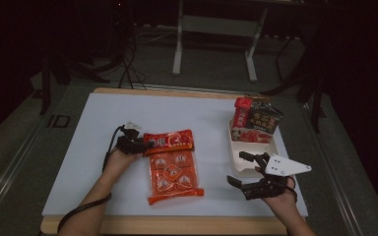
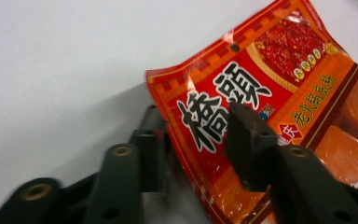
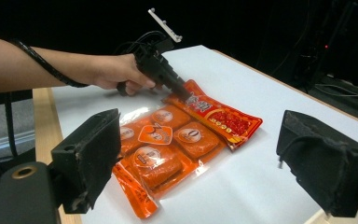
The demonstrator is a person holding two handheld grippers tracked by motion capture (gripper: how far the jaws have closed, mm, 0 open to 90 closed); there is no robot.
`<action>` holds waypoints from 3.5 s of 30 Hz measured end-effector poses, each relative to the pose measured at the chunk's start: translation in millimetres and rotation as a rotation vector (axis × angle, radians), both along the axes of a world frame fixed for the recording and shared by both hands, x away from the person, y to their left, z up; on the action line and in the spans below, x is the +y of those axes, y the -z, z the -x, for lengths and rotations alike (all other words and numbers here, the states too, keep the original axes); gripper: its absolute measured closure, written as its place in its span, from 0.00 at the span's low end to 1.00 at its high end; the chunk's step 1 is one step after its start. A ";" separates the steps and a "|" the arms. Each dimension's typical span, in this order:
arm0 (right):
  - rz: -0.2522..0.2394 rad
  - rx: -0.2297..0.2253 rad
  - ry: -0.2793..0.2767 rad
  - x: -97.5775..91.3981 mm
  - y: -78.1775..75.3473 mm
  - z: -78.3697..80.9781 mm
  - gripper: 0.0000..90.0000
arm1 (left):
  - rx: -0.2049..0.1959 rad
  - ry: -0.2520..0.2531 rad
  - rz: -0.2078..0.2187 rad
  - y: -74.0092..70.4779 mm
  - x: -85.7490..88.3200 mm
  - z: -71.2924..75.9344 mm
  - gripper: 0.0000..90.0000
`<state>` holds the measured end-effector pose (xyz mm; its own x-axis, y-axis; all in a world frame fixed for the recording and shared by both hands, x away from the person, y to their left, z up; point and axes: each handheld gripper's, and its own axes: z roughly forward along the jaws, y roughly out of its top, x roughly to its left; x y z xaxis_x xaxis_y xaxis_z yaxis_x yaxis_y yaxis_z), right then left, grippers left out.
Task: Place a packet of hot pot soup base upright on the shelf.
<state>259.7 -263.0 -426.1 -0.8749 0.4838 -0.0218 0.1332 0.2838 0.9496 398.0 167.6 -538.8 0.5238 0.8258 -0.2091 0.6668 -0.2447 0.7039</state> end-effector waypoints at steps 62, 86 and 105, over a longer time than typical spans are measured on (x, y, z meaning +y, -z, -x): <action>-0.045 0.066 0.025 6.5 -12.2 -10.2 0.16 | -0.532 0.236 0.087 -117.3 -25.9 82.0 1.00; -0.018 0.113 0.044 59.9 -8.4 -70.6 0.28 | -0.641 0.454 0.229 -119.9 -5.7 112.3 1.00; -0.008 0.137 -0.134 77.8 5.3 -82.5 0.80 | -0.631 0.417 0.294 -107.4 3.7 112.6 1.00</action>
<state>342.2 -185.1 -431.5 -0.9259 0.3628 0.1053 0.2230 0.2998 0.9276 285.4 171.2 -431.4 0.8682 0.4937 0.0505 0.0176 -0.1322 0.9911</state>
